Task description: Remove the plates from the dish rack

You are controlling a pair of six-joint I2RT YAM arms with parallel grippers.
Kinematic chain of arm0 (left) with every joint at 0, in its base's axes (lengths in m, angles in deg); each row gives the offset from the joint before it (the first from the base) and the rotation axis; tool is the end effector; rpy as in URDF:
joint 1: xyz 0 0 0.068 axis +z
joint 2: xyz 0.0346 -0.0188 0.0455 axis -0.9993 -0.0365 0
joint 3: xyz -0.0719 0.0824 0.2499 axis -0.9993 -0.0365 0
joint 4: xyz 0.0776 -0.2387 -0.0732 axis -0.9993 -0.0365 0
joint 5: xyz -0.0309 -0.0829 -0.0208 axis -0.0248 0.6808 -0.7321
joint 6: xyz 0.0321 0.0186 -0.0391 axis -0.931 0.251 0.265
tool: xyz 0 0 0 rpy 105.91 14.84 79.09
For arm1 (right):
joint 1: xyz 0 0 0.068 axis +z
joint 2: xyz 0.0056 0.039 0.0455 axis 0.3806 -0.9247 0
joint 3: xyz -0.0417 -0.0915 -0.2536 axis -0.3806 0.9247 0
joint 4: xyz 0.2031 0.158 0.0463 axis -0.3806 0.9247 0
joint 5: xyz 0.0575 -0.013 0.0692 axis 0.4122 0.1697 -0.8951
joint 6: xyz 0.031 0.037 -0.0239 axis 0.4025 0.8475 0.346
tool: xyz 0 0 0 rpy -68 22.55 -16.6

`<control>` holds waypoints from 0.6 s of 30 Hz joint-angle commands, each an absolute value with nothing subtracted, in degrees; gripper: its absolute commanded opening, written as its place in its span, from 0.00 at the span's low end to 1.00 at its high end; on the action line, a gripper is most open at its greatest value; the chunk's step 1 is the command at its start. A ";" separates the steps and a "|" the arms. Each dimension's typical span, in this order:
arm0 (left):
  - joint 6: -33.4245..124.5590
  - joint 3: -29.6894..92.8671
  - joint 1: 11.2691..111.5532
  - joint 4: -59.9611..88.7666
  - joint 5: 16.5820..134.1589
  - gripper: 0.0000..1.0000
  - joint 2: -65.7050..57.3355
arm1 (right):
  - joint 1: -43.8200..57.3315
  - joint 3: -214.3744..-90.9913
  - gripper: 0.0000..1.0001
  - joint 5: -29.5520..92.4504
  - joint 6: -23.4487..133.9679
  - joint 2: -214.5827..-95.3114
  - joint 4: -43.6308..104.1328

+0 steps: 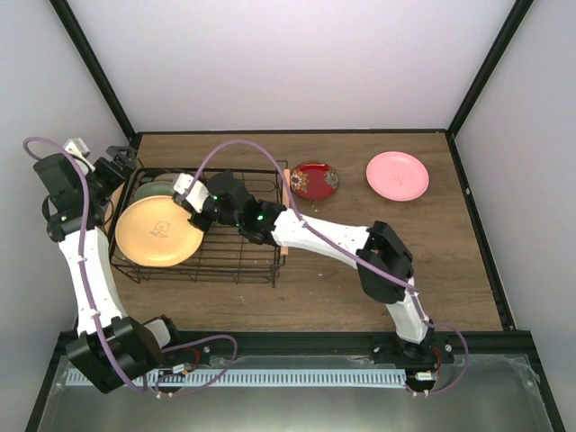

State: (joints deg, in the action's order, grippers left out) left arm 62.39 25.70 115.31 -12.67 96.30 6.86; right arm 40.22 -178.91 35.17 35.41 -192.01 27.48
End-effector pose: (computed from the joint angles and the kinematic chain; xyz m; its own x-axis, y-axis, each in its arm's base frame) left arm 0.2258 0.0974 0.3785 -0.3043 -0.6253 -0.7186 -0.1683 0.7778 -0.6056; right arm 0.2292 0.4475 0.3085 0.0973 -0.3012 -0.9486 -0.9179 0.3413 -0.2025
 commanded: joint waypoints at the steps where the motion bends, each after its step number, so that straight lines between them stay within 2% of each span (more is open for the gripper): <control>1: 63.48 25.67 115.51 -10.73 97.58 1.00 7.64 | 40.99 -178.05 0.06 36.50 33.95 -185.95 27.53; 6: 64.38 27.16 115.51 -9.36 97.95 1.00 6.66 | 41.00 -175.14 0.04 41.81 32.27 -181.49 29.33; 12: 66.75 29.78 115.52 -7.25 98.61 1.00 5.10 | 40.58 -170.46 0.01 54.45 27.94 -175.56 31.00; 18: 68.76 31.80 115.51 -4.60 98.65 1.00 3.36 | 35.61 -170.43 0.01 57.56 30.49 -167.82 34.84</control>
